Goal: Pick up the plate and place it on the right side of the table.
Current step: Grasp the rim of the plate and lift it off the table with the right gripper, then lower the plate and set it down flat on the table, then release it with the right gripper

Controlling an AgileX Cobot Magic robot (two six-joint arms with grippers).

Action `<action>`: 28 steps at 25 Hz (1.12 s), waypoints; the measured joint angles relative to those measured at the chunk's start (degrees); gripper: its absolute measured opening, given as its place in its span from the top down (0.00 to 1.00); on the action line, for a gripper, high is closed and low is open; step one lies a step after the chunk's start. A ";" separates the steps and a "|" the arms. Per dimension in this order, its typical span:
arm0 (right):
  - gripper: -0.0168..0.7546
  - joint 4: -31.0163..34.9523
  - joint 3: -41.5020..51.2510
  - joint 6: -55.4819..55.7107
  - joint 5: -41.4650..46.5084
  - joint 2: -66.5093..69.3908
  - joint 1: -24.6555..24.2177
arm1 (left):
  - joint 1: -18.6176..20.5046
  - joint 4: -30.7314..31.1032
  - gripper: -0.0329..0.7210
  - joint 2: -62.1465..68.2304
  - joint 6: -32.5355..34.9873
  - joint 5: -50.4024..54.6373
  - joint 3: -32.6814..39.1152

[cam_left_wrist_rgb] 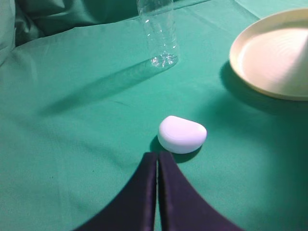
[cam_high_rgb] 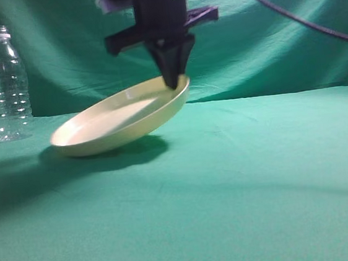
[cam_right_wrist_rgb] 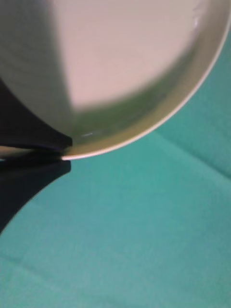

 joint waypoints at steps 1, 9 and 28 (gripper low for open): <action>0.98 -0.41 0.00 0.00 1.27 -0.97 -0.14 | 0.00 0.00 0.96 0.00 0.00 0.00 0.00; 0.98 -2.00 7.83 -0.89 4.32 -11.31 -9.37 | 0.00 0.00 0.96 0.00 0.00 0.00 0.00; 0.98 1.92 38.38 2.92 -10.42 -20.34 -35.18 | 0.00 0.00 0.96 0.00 0.00 0.00 0.00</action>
